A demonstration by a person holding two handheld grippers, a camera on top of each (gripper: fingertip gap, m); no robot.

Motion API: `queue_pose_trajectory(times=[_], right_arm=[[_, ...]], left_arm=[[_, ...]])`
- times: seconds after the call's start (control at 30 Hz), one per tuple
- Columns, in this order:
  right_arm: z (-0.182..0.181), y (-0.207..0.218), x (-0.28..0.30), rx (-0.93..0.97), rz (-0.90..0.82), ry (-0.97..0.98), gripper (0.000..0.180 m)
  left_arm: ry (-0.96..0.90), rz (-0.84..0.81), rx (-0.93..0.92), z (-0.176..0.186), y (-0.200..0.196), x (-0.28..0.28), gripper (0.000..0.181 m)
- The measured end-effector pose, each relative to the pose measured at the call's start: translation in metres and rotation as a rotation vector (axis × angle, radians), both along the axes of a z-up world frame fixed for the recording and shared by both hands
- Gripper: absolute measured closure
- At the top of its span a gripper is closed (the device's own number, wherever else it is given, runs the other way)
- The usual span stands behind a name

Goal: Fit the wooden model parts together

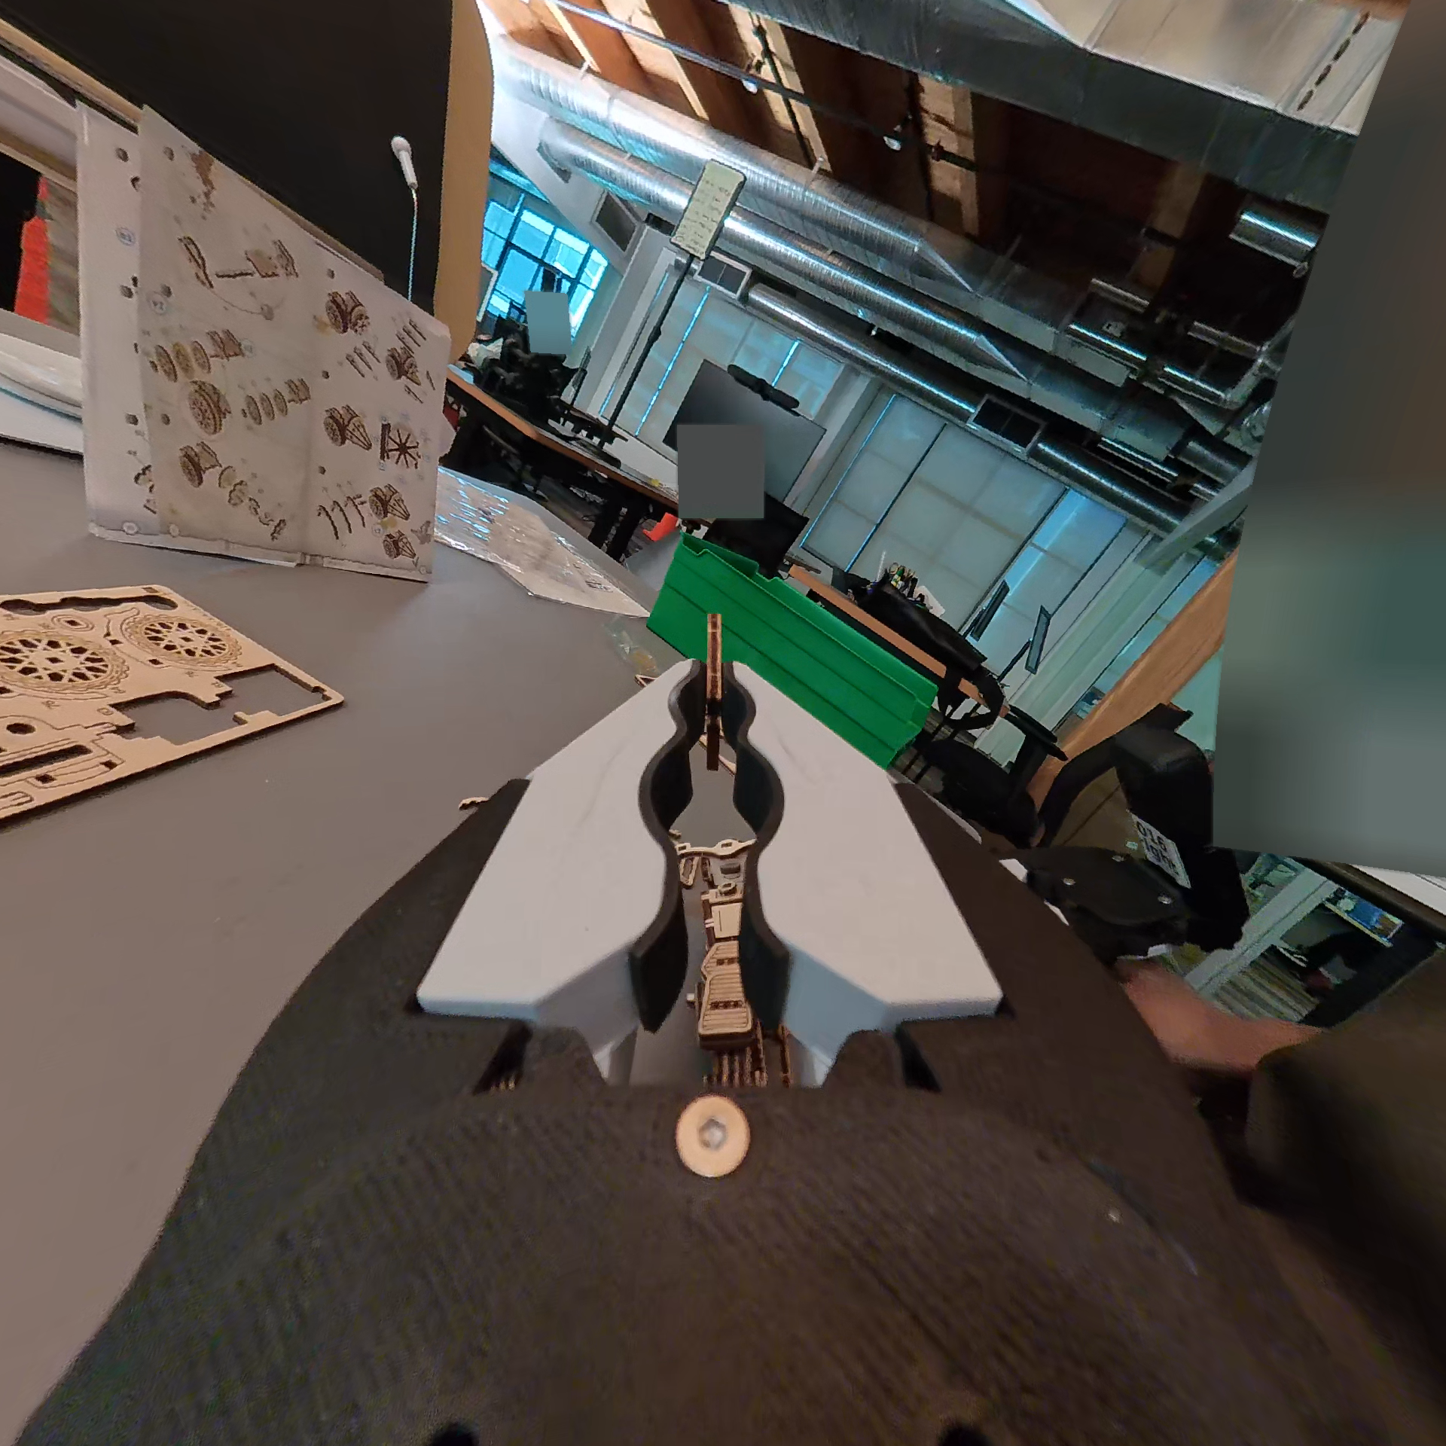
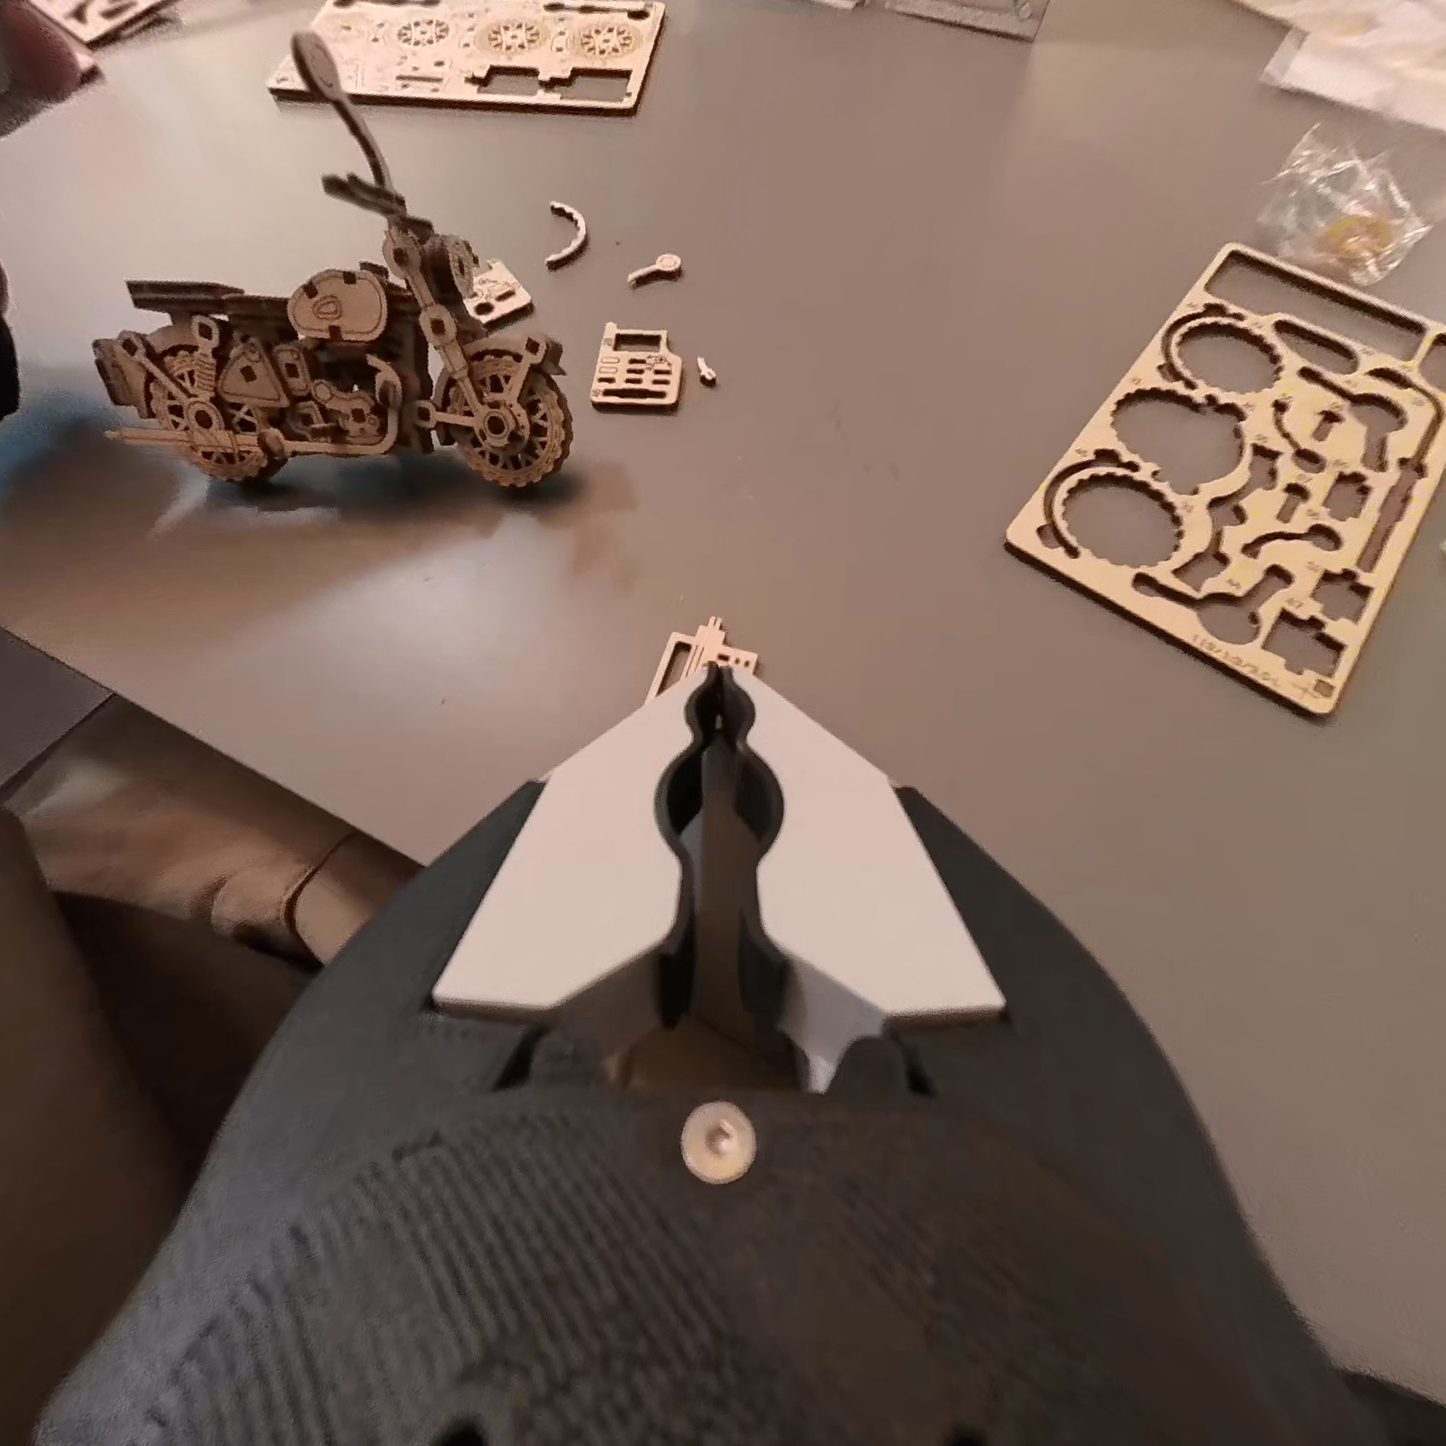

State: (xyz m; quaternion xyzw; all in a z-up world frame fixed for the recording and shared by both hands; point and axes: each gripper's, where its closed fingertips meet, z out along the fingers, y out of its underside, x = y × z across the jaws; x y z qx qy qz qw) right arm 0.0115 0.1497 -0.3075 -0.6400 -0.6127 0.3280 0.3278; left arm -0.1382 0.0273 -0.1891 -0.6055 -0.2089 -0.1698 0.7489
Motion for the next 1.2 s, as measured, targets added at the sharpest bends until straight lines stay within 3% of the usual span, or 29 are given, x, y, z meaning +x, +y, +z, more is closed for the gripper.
queue_pose_trajectory(times=[0.1, 0.17, 0.37, 0.6, 0.63, 0.8, 1.03, 1.13, 1.2], right_arm=[[0.000, -0.003, 0.001, -0.072, -0.005, -0.026, 0.137], [-0.001, 0.002, 0.001, -0.066, -0.043, -0.033, 0.130], [-0.005, 0.000, -0.002, -0.002, -0.045, -0.084, 0.131], [-0.006, -0.009, -0.002, 0.015, -0.029, -0.176, 0.145], [-0.006, -0.010, -0.003, 0.022, -0.018, -0.187, 0.155], [-0.004, -0.015, -0.008, -0.011, 0.096, -0.229, 0.156], [0.098, -0.044, -0.056, -0.274, 0.493, 0.251, 0.156], [0.134, -0.065, -0.051, -0.528, 0.748, 0.415, 0.156], [0.151, -0.065, -0.050, -0.768, 0.809, 0.479, 0.156]], left_arm=[[-0.001, -0.008, 0.004, 0.001, 0.000, 0.002, 0.180], [-0.003, -0.010, 0.012, 0.003, 0.000, 0.005, 0.180], [-0.008, -0.043, 0.041, 0.010, 0.000, 0.016, 0.180], [-0.009, -0.093, 0.043, 0.011, 0.000, 0.025, 0.180], [-0.010, -0.095, 0.048, 0.011, -0.002, 0.024, 0.180], [-0.049, -0.108, 0.077, 0.012, -0.009, 0.021, 0.180], [-0.049, -0.252, 0.054, 0.011, 0.003, 0.048, 0.180], [-0.054, -0.301, 0.078, 0.024, 0.008, 0.069, 0.179], [-0.089, -0.327, 0.036, 0.021, 0.019, 0.085, 0.180]])
